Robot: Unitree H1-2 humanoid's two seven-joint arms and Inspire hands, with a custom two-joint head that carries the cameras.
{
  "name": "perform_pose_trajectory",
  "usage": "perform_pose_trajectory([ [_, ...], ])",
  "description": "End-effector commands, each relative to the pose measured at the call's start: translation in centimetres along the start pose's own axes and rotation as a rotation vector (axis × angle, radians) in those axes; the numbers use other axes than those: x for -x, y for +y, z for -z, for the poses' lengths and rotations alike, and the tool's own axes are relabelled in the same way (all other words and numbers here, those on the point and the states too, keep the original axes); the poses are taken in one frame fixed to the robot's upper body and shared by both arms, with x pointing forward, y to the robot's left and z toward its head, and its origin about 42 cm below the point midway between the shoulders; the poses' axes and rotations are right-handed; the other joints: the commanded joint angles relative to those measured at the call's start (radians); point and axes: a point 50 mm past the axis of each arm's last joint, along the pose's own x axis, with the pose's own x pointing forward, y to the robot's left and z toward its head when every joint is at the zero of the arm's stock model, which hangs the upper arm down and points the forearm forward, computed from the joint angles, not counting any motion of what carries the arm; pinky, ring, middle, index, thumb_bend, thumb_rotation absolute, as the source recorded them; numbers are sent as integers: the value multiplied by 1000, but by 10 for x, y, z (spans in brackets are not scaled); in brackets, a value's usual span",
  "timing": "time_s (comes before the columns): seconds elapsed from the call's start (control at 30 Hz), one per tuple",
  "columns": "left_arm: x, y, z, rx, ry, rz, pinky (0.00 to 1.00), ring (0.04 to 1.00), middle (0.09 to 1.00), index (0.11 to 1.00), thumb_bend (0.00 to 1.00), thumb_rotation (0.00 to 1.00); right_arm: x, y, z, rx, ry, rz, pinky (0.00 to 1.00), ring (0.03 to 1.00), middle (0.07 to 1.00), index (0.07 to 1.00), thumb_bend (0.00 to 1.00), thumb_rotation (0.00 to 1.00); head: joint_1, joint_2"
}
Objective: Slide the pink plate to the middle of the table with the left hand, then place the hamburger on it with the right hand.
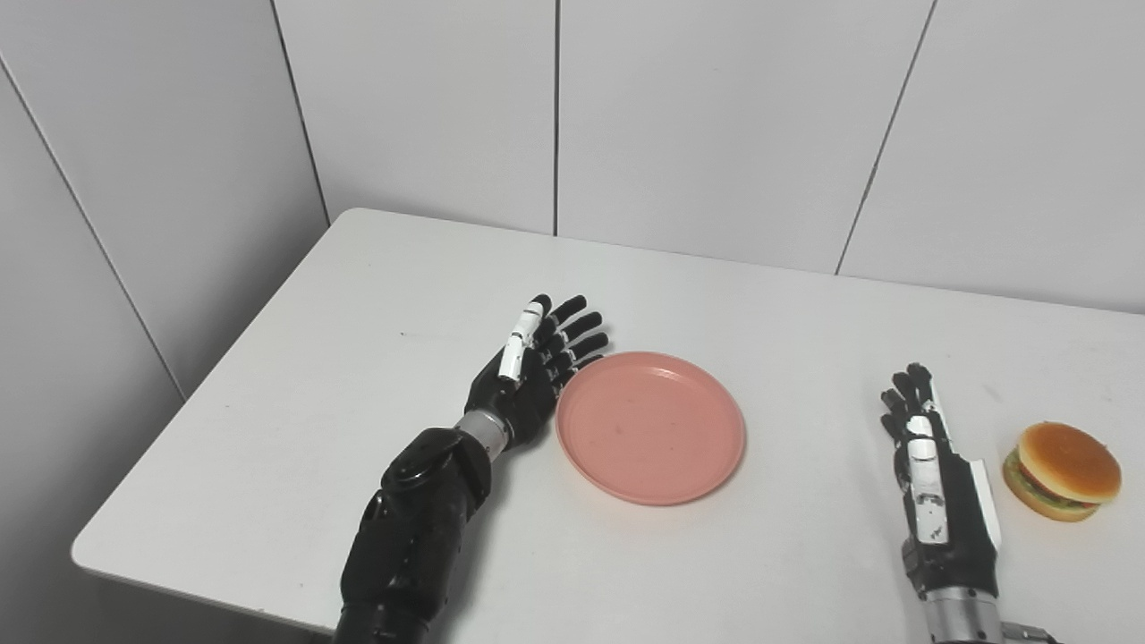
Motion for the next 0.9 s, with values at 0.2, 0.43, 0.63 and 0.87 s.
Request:
perform_pose_trajectory([
  [0.2, 4, -27, 1, -4, 10, 62, 862, 869, 884, 885, 340, 1000, 7, 5, 6, -12, 40, 7, 967, 955, 965, 974, 388, 1000, -27, 9],
  [0.43, 6, -32, 9, -7, 13, 75, 878, 878, 890, 883, 346, 1000, 7, 6, 5, 6, 59, 9, 960, 948, 958, 968, 391, 1000, -47, 13],
  [0.63, 8, -30, 15, 13, 20, 68, 900, 897, 904, 894, 359, 1000, 6, 5, 4, 18, 53, 20, 953, 943, 953, 963, 358, 1000, -89, 17],
  [0.87, 9, -27, 18, 19, 4, 54, 885, 888, 897, 889, 350, 1000, 2, 1, 1, 40, 52, 31, 946, 931, 936, 950, 363, 1000, -133, 8],
])
